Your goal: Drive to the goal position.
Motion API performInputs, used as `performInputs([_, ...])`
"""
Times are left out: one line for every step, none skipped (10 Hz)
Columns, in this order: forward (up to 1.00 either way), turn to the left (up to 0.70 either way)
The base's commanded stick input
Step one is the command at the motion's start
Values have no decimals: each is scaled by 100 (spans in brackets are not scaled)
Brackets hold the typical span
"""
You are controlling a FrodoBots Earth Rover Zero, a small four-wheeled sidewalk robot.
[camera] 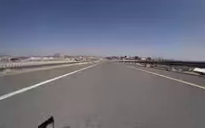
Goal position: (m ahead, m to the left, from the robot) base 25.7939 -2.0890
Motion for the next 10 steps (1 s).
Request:
performInputs([100, 0])
performInputs([100, 0])
performInputs([100, 0])
performInputs([100, 0])
performInputs([100, 0])
performInputs([100, 0])
performInputs([100, 0])
performInputs([100, 0])
performInputs([100, 0])
performInputs([100, 0])
